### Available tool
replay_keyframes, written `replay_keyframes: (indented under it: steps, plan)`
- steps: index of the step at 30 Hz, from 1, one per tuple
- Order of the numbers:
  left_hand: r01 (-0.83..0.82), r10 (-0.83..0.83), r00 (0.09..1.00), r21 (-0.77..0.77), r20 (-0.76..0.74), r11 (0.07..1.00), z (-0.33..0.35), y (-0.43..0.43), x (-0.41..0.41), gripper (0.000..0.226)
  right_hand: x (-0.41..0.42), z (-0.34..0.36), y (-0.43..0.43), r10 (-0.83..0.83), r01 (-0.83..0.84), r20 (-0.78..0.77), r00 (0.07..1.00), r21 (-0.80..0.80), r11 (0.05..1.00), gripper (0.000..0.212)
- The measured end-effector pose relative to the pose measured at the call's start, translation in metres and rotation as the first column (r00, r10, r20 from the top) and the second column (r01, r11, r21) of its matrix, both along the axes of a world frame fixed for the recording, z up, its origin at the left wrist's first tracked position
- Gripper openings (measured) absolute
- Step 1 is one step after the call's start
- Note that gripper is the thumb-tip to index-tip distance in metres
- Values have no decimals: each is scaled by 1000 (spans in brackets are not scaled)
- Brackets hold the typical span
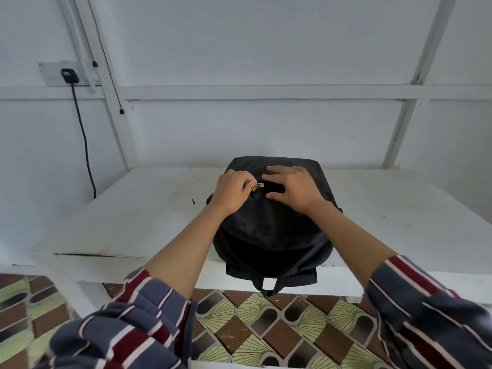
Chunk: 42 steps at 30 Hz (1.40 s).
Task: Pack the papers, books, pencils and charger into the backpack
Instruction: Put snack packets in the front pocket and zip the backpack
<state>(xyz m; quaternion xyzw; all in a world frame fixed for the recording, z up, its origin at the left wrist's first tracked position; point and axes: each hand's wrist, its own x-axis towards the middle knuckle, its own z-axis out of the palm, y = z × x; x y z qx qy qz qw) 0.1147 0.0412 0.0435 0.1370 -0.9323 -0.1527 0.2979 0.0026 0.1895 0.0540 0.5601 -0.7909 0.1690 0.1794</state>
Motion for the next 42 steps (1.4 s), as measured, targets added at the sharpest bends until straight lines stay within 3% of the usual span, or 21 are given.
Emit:
replay_keyframes:
  steps: [2, 7, 17, 25, 29, 36, 42]
  plan:
    - [9, -9, 1000, -14, 7, 1000, -1, -2, 2, 17, 3, -7, -12, -31, 32, -46, 998, 17, 999, 38]
    - [25, -24, 1000, -19, 8, 1000, -4, -12, 6, 17, -1, -18, -14, 2, -25, -118, 993, -197, 980, 19]
    - [37, -38, 999, -36, -22, 999, -3, -23, 12, 18, 5, -27, -17, -63, -3, -182, 981, -341, 940, 12]
    - [56, -58, 995, -22, -78, 998, 0, -29, 21, 17, 4, -31, -20, -120, 34, -196, 973, -395, 918, 12]
    - [0, 16, 990, 113, -138, 994, -1, -49, 37, 16, -1, -35, -17, -148, 57, -186, 971, -423, 904, 12]
    - [-64, 77, 995, 176, -66, 982, -8, -62, 50, 17, 3, -37, -23, -153, 53, -208, 966, -421, 906, 12]
    - [-69, 66, 998, 231, 18, 971, -9, -55, 45, 17, 3, -34, -10, -82, 61, -52, 995, -319, 946, 15]
